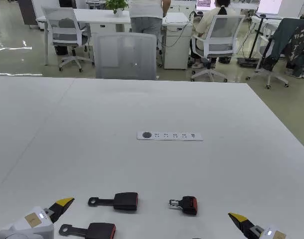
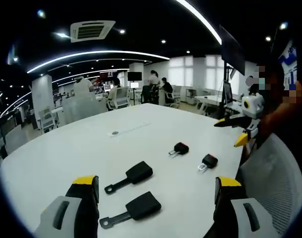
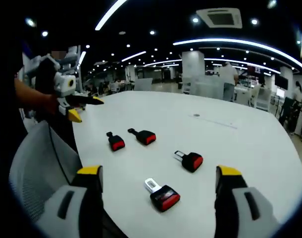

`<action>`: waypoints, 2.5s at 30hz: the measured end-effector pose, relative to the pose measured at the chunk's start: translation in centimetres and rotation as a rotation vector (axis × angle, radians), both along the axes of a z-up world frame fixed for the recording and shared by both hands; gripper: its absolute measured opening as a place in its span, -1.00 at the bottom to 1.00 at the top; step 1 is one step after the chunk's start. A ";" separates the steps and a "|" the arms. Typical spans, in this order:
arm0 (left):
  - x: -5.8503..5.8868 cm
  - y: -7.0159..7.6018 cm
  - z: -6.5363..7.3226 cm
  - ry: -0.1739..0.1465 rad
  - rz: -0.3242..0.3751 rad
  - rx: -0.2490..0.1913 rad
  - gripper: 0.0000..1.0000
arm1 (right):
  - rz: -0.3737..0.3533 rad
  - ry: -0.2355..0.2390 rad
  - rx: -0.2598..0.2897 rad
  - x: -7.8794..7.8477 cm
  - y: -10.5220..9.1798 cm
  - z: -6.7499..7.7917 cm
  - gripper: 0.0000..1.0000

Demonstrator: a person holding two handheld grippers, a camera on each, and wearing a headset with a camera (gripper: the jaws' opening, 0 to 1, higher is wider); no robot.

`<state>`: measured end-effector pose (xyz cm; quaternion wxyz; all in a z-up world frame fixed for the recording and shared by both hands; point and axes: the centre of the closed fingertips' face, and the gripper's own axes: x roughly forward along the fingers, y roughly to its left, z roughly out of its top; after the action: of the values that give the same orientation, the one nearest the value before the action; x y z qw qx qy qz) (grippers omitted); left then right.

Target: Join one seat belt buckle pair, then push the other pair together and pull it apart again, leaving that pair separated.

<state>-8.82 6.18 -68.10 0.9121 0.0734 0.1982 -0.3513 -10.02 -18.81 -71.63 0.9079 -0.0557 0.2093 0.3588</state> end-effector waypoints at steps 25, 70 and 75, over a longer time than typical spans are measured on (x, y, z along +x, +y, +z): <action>-0.2 0.2 -0.1 0.003 0.005 0.005 0.99 | 0.007 0.011 0.001 -0.3 -0.1 -0.3 0.87; -1.3 1.1 -0.4 0.000 0.024 0.013 0.98 | 0.043 0.035 -0.014 -1.5 0.3 -1.2 0.79; -1.3 1.2 -0.5 0.001 0.026 0.014 0.98 | 0.051 0.044 -0.020 -1.5 0.5 -1.4 0.78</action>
<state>-10.16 7.42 -68.57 0.9160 0.0773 0.2020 -0.3380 -11.56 -18.31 -73.07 0.8930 -0.0623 0.2313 0.3810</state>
